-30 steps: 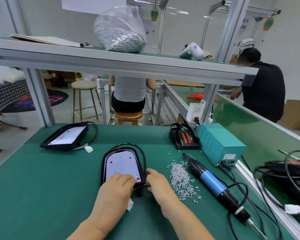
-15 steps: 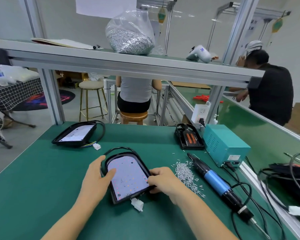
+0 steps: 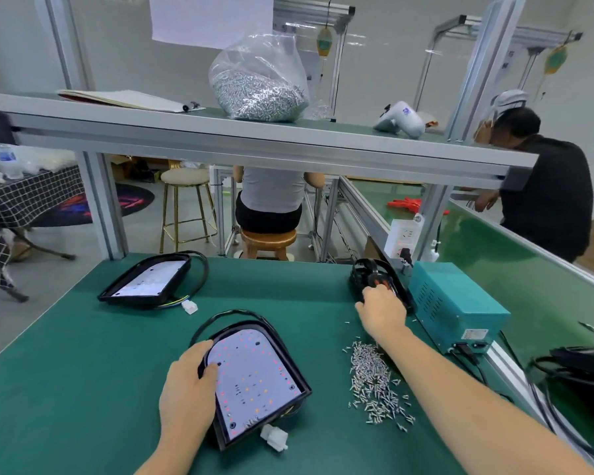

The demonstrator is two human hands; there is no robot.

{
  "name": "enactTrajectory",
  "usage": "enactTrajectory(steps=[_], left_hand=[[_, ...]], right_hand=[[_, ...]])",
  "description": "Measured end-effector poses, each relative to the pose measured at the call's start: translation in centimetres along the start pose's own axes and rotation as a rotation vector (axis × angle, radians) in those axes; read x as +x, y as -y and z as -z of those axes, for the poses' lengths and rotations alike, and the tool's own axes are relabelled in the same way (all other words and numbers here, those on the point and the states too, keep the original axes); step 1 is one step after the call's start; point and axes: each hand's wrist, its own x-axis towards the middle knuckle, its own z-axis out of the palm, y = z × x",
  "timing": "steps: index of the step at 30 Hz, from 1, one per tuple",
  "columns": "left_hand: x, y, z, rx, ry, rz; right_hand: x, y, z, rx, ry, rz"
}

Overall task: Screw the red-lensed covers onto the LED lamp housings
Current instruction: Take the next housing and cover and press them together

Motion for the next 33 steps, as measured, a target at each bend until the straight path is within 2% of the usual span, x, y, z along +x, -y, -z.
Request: enactTrajectory(steps=[7, 11, 18, 22, 27, 33], left_hand=[[-0.1, 0.0, -0.3, -0.022, -0.028, -0.014], [-0.1, 0.0, -0.3, -0.033, -0.028, 0.002], [-0.2, -0.5, -0.1, 0.004, -0.021, -0.009], [-0.3, -0.7, 0.1, 0.001, -0.024, 0.051], [-0.2, -0.8, 0.2, 0.018, -0.013, 0.070], [1.5, -1.3, 0.3, 0.019, -0.018, 0.100]], right_hand=[[2.2, 0.0, -2.1, -0.097, 0.076, -0.027], [2.8, 0.5, -2.0, -0.092, 0.075, -0.113], [2.9, -0.1, -1.4, 0.019, -0.055, -0.130], [1.6, 0.3, 0.3, 0.186, -0.183, -0.047], [-3.9, 2.0, 3.1, 0.550, -0.361, 0.115], [-12.8, 2.9, 5.8, 0.929, -0.384, 0.196]])
